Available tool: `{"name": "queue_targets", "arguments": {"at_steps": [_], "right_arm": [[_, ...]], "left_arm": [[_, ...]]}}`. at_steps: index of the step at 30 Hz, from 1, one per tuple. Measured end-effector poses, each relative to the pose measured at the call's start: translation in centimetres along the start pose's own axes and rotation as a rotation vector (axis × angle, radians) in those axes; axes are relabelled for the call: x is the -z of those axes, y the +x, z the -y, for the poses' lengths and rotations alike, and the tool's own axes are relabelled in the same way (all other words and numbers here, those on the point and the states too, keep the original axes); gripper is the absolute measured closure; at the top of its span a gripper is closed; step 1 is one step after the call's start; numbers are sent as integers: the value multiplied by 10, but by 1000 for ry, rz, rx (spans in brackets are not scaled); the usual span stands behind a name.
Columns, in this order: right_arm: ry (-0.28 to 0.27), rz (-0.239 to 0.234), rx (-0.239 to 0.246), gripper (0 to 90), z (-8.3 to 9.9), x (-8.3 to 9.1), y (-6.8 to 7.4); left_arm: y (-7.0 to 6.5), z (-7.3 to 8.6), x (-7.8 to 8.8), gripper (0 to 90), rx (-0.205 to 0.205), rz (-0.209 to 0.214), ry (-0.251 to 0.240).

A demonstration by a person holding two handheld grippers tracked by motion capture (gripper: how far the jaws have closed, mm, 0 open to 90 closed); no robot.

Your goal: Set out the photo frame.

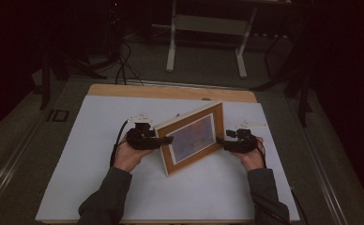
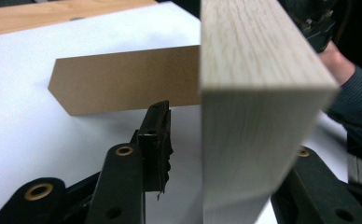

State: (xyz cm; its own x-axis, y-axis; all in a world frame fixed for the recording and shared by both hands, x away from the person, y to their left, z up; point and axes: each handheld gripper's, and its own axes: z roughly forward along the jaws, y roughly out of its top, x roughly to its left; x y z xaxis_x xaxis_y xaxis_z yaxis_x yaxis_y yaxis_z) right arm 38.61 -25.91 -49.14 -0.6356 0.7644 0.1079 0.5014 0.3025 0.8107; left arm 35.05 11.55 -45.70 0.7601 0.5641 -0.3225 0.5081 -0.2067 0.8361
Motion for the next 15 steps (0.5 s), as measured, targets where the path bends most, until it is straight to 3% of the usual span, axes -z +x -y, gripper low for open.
{"name": "queue_targets", "arguments": {"at_steps": [3,8,9,11,15], "right_arm": [[-2,-18,-6,366,-2,-1,-3],[-9,-70,-2,338,-6,-4,-9],[-9,-70,-2,338,-6,-4,-9],[-2,-96,-1,336,-9,-8,-11],[6,-126,15,323,-12,-14,-11]], "left_arm": [[0,4,5,539,15,-3,-24],[-8,14,14,515,17,-78,-74],[-8,14,14,512,17,-78,-74],[-14,15,17,499,4,-123,-65],[-22,15,23,533,25,-170,-68]]}}
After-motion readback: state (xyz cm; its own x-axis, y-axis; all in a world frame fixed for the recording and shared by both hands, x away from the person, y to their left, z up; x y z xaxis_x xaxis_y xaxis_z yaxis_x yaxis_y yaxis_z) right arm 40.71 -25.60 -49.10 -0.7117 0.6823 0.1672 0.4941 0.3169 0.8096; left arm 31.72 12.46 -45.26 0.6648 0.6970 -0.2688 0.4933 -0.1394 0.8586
